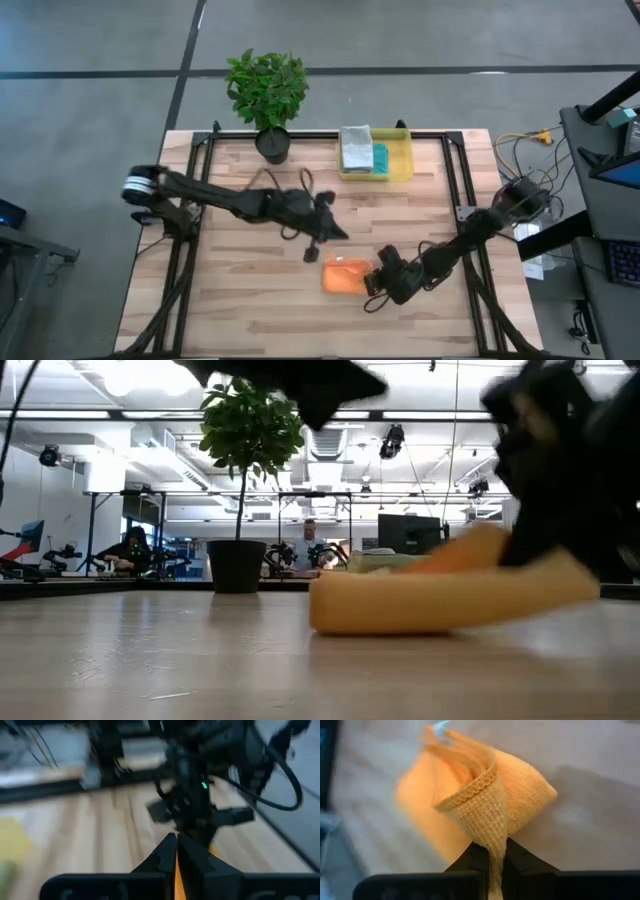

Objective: Fold microfiber towels
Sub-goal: Put the folded orange microfiber towel into the yellow bin

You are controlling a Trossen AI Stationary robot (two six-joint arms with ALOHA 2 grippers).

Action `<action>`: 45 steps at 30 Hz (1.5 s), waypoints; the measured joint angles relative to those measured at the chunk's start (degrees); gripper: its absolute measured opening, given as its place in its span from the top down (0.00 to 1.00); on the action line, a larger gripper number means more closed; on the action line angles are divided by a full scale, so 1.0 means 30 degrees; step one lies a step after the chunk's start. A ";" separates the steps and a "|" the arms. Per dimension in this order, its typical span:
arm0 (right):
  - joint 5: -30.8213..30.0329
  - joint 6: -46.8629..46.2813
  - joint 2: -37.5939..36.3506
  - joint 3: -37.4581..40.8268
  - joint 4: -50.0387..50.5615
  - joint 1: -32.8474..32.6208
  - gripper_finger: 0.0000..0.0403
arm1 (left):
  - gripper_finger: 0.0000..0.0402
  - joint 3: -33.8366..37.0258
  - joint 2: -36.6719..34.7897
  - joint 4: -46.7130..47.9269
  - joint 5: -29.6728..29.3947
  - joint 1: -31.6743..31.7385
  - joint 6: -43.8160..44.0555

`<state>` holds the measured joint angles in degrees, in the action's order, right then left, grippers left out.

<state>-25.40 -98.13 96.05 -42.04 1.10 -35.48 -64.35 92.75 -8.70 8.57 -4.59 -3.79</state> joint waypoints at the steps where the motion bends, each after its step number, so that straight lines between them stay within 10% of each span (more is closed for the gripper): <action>1: 0.0540 0.0779 -0.0544 -0.0038 0.0047 0.0214 0.97 | 0.99 0.0007 -0.0627 0.0089 0.0093 0.0248 0.0000; 14: 0.5652 1.6024 -0.9515 -0.4695 1.3909 0.8703 0.98 | 0.76 0.0385 -0.5233 0.1213 0.0307 0.1468 0.0146; 24: 1.0915 2.9911 -0.6658 -1.1956 2.2094 1.8020 0.97 | 0.76 0.0594 -0.6292 0.3465 0.0286 0.1403 0.0520; 36: -0.1363 3.8387 0.0539 -1.9528 2.4304 2.1583 0.97 | 0.76 0.0625 -0.6616 0.4681 0.0000 0.1402 0.1719; 45: -0.6592 4.4321 0.3341 -1.9658 1.9695 2.4678 0.97 | 0.76 0.0538 -0.6616 0.4072 -0.5468 0.1509 0.1646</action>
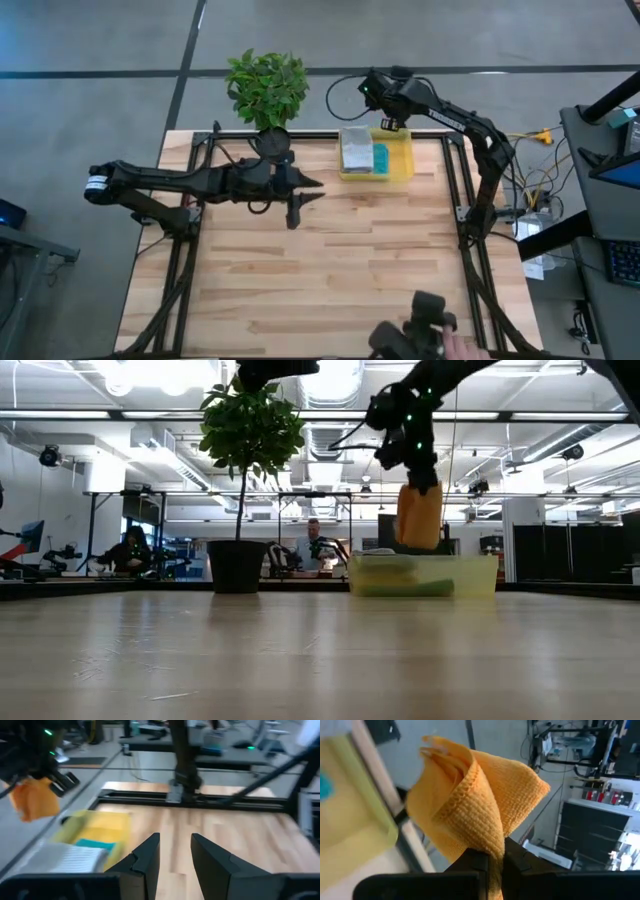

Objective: Fold microfiber towels
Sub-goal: Put the folded orange microfiber towel into the yellow bin

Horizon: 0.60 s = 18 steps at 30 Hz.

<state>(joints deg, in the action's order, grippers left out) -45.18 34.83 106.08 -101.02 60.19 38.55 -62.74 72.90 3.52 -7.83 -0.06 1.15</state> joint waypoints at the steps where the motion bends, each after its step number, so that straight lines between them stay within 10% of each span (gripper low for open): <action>1: 0.0181 0.0167 0.0139 0.0117 -0.0709 0.0234 0.97 | 0.76 0.0000 0.0000 -0.0037 -0.0337 0.0035 0.0001; 18: 0.1709 0.0938 -0.2067 0.8162 -0.6218 -0.0167 0.97 | 0.76 -0.0036 0.0174 -0.0832 -0.2224 0.0665 0.0033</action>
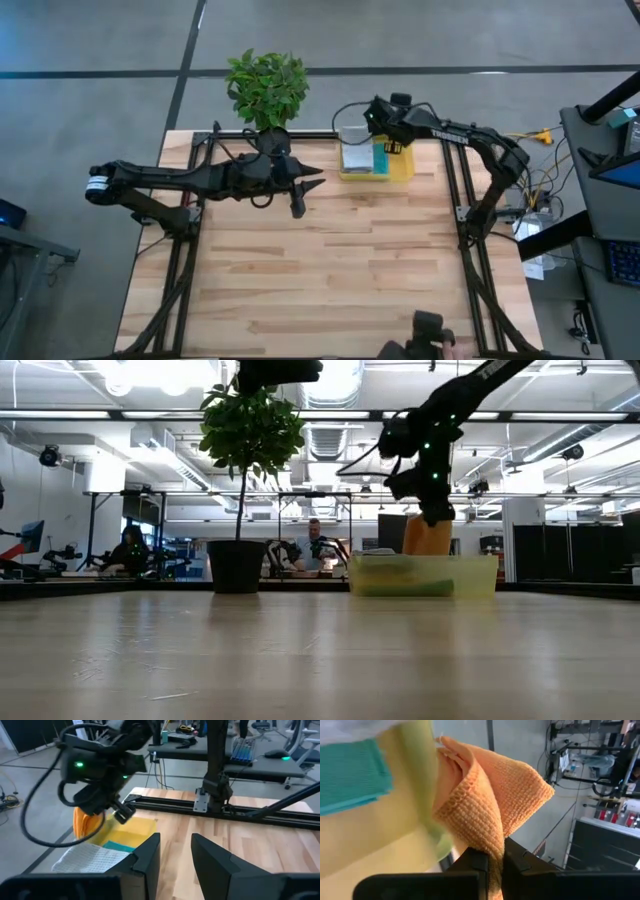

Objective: Fold microfiber towels
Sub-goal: Put the folded orange microfiber towel into the yellow bin

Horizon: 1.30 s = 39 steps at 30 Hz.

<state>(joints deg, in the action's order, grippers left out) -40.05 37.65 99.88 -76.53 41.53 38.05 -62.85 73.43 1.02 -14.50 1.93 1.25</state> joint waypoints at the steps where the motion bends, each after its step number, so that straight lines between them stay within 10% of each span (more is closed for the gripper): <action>1: 0.0018 -0.0259 -0.0441 0.0527 -0.0122 -0.0153 0.97 | 0.76 0.0000 -0.0021 -0.0044 0.0007 -0.0007 0.0003; 16: 0.0508 -0.2299 -0.3206 0.6889 -0.2065 -0.3489 0.97 | 0.76 0.0039 0.0528 -0.0311 -0.0132 -0.0014 0.0534; 39: 0.1404 -0.7699 -0.2994 0.3263 0.2559 -0.4824 0.97 | 0.76 0.0073 0.0606 -0.0343 -0.0116 -0.0021 0.1971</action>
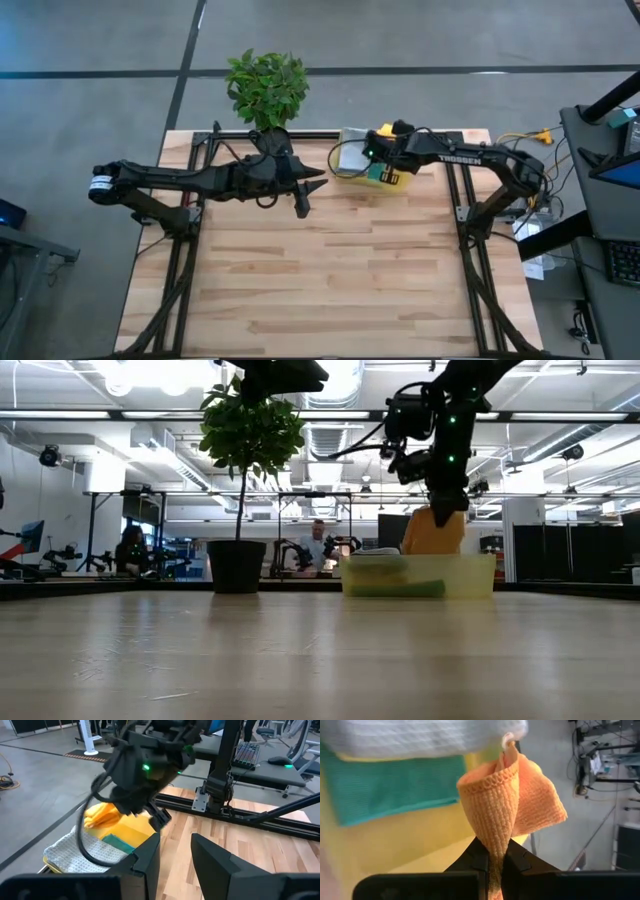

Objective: Fold microfiber towels
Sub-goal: Put the folded orange microfiber towel into the yellow bin

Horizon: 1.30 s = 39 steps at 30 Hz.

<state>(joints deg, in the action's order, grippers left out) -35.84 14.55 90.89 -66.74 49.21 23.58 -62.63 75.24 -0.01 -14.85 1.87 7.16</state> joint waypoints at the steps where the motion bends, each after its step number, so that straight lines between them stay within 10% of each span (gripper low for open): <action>1: 0.0073 -0.0296 0.0003 0.0135 -0.0016 -0.0243 0.97 | 0.76 0.0000 0.0000 0.0007 -0.0001 0.0000 0.0000; 12: 0.1484 -0.0895 0.2290 0.1003 -0.0117 -0.0446 0.97 | 0.76 0.0007 0.0000 0.0008 0.0014 0.0000 -0.0015; 21: 0.7865 -0.1622 0.2889 0.0458 -0.0088 0.1029 0.96 | 0.76 0.0036 0.0000 0.0036 0.0086 0.0000 -0.0014; 39: 1.1791 -0.2768 -0.1570 -0.0589 0.1465 0.3000 0.59 | 0.76 0.0073 0.0070 -0.0007 0.0356 0.0007 -0.0015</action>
<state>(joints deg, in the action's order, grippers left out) -0.46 6.25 86.18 -68.51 53.61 32.58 -62.41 75.45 -0.03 -13.78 1.89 7.11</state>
